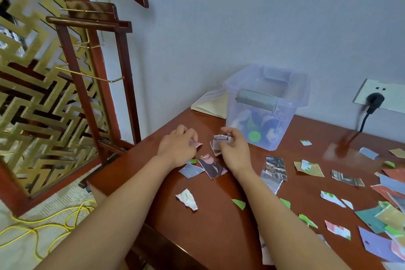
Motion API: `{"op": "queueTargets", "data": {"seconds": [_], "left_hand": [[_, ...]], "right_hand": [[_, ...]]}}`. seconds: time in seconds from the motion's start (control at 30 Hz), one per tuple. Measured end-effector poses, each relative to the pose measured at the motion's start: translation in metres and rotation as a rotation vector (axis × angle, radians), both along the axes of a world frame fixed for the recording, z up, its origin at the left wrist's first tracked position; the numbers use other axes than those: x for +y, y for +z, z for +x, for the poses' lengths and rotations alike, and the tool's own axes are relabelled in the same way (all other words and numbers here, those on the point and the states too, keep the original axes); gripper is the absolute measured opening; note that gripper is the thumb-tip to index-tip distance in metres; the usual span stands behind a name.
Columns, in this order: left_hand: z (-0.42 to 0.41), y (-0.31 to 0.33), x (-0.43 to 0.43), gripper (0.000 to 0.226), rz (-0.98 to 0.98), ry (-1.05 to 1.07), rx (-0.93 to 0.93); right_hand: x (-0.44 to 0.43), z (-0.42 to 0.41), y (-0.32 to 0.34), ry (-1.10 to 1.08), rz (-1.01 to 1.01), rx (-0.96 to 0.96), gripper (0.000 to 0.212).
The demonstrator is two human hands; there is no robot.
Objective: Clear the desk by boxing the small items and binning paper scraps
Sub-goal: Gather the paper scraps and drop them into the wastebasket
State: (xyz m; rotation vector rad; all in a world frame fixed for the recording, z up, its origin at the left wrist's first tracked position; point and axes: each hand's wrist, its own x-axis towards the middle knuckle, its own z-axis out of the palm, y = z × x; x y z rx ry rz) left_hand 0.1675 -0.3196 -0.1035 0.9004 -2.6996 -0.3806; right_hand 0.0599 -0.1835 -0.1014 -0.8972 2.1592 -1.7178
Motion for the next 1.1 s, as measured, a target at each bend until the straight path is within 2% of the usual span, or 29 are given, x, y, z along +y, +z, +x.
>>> {"op": "queueTargets", "data": {"seconds": [0.1,0.23,0.43,0.53,0.63,0.7,0.87,1.0,1.1], "left_hand": [[0.0,-0.003,-0.001,0.025,-0.009,-0.009,0.012],[-0.001,-0.004,0.0,0.015,-0.032,-0.011,0.039],[0.003,-0.003,0.003,0.013,-0.056,-0.051,0.127],[0.007,-0.001,0.006,0.015,0.033,-0.019,0.193],[0.013,-0.002,0.006,0.028,0.171,0.019,0.27],[0.014,-0.003,0.006,0.031,0.236,0.058,0.393],[0.017,-0.002,0.008,0.028,0.253,0.141,0.678],[0.026,-0.002,0.016,0.037,0.446,0.135,0.769],[0.034,0.002,0.024,0.047,0.527,0.053,0.694]], "right_hand": [[0.0,0.0,0.0,0.003,0.016,0.019,0.041],[0.0,0.001,0.001,0.015,0.03,0.046,0.039],[0.003,0.003,0.002,0.039,0.014,0.064,0.043],[0.002,0.001,0.001,0.036,-0.011,0.067,0.044],[0.0,0.0,-0.002,0.026,-0.035,0.057,0.043],[-0.001,-0.001,-0.004,0.009,-0.067,0.036,0.042],[0.003,0.002,0.002,0.01,-0.115,0.01,0.034],[0.005,0.005,0.006,0.094,-0.054,-0.098,0.02],[0.009,0.004,0.015,0.199,0.163,-0.038,0.014]]}}
